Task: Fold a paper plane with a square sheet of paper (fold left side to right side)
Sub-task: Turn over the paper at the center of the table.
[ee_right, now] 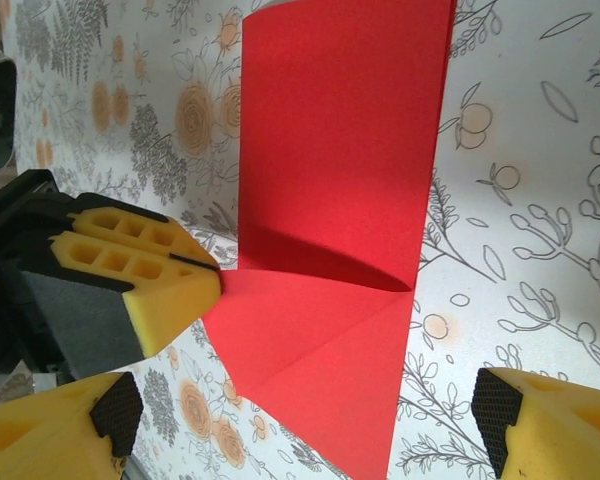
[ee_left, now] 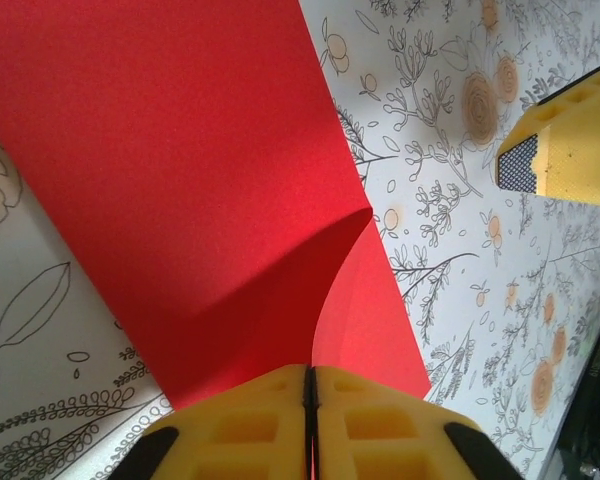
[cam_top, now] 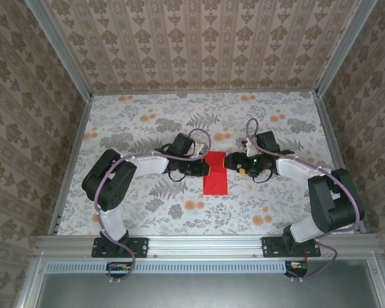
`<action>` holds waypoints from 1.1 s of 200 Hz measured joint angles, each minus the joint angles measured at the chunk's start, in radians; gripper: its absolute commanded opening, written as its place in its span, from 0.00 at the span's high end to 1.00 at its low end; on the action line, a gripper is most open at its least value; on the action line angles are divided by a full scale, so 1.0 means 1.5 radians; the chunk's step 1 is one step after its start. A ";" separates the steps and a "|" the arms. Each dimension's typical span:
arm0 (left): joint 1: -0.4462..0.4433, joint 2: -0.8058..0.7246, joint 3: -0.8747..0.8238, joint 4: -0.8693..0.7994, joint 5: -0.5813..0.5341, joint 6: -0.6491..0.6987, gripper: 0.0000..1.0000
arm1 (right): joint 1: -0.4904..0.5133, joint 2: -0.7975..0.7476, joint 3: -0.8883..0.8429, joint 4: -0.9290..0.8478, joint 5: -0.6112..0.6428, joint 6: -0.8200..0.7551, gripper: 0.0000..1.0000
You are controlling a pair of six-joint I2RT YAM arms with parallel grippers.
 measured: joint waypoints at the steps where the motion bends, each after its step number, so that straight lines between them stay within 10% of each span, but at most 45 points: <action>1: 0.000 0.000 0.000 0.000 0.000 0.000 0.93 | 0.000 0.000 -0.001 0.001 -0.001 0.001 0.11; 169: 0.000 -0.056 -0.052 0.004 -0.048 0.000 0.91 | 0.069 0.144 0.034 0.084 -0.092 0.041 0.67; 220: 0.006 -0.063 -0.053 -0.003 -0.066 -0.008 0.62 | 0.071 0.152 0.056 0.079 -0.089 0.025 0.96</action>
